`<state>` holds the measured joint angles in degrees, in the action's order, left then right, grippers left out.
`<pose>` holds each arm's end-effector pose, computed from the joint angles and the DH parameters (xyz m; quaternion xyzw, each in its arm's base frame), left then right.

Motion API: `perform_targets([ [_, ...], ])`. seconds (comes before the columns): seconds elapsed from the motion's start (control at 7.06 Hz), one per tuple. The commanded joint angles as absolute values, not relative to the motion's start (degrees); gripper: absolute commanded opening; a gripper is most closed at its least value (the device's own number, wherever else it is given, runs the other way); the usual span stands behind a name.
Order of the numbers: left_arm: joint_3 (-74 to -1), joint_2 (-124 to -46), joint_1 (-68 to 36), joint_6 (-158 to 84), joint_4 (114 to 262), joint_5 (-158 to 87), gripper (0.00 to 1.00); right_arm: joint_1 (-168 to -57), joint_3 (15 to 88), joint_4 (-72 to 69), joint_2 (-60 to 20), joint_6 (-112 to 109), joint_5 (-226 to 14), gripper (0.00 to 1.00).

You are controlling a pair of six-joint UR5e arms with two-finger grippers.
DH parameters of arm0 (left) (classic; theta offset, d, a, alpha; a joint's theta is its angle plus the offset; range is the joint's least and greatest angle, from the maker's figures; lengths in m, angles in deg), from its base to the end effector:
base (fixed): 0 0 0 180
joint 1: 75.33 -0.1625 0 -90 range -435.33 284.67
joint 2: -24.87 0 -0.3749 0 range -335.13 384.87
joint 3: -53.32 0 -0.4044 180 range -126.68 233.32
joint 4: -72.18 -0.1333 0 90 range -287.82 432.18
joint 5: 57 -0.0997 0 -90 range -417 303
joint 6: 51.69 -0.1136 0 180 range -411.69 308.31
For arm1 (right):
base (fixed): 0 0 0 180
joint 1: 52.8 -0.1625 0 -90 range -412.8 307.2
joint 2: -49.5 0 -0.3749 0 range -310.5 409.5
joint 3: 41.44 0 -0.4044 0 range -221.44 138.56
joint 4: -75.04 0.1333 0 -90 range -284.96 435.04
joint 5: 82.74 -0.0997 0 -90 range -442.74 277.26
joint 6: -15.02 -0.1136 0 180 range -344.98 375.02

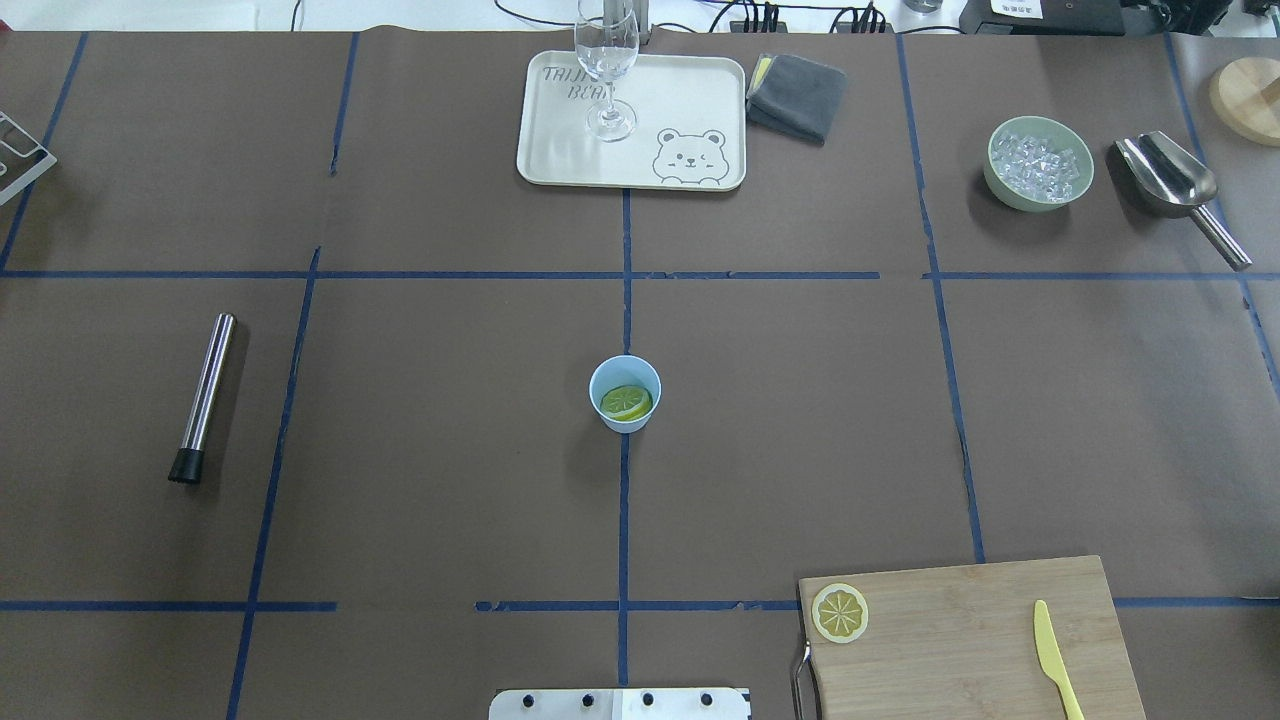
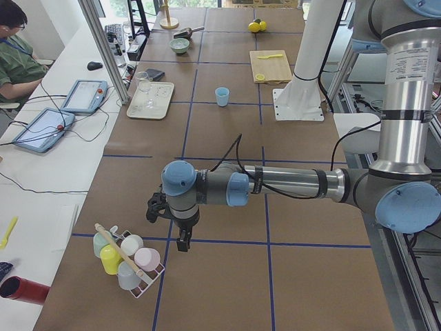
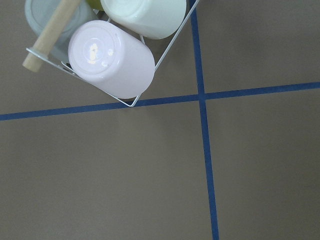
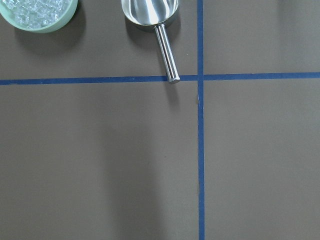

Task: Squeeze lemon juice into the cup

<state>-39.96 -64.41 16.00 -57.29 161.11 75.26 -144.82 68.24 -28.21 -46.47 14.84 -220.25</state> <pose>-0.0685 -0.4997 0.6008 0.0339 0.3591 0.0394 0.9319 0.0655 -0.4522 0.5155 0.0101 -0.4027 0.0160 0.9151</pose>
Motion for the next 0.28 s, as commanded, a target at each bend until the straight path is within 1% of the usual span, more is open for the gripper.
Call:
perform_targets([
  [0.0,-39.85,-64.43,15.99,-57.31,161.12,75.27,1.00,-144.82,68.42,-28.32,-46.39,14.75,-220.20,1.00],
  [0.14,-39.93,-64.43,15.99,-57.31,161.21,75.27,1.00,-144.82,68.34,-28.24,-46.30,14.75,-220.20,1.00],
])
